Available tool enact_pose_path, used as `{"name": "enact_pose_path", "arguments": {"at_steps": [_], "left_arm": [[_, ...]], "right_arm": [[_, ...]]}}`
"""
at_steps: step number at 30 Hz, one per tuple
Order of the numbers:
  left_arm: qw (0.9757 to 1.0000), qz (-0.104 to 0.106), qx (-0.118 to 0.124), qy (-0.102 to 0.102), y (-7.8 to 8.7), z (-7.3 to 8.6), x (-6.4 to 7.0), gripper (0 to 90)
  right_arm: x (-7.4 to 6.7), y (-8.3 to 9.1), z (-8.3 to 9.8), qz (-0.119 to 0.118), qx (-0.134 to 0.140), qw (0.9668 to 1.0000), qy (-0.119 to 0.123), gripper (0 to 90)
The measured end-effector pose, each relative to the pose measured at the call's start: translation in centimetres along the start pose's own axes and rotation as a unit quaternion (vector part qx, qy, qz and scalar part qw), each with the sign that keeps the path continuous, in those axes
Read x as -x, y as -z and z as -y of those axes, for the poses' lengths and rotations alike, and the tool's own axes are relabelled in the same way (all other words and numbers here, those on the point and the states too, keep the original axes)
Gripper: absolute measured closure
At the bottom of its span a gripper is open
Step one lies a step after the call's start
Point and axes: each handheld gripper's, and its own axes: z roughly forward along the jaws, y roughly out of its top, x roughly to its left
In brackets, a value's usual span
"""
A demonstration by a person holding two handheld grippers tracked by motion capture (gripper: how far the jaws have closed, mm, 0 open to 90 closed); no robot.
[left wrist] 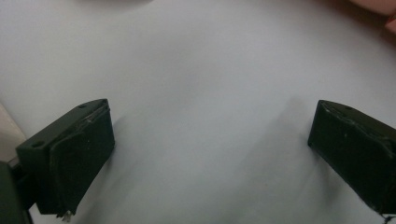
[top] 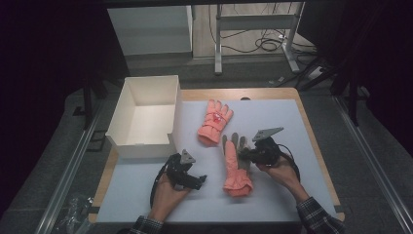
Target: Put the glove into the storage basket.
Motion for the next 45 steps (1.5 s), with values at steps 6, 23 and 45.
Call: {"name": "enact_pose_path", "arguments": {"at_steps": [6, 23, 45], "left_arm": [[1.0, 0.0, 0.0, 0.001, 0.0, 0.0, 0.0, 0.3], [1.0, 0.0, 0.001, 0.002, 0.0, 0.0, 0.0, 0.3], [1.0, 0.0, -0.001, 0.001, 0.0, 0.0, 0.0, 0.4]], "right_arm": [[0.3, -0.7, 0.4, 0.007, -0.007, 0.9999, 0.005, 83.2], [1.4, 0.1, -2.1, 0.063, 0.017, 0.9978, -0.003, 48.5], [4.7, -4.4, -8.0, 0.092, 0.025, 0.9948, -0.036, 42.3]]}}
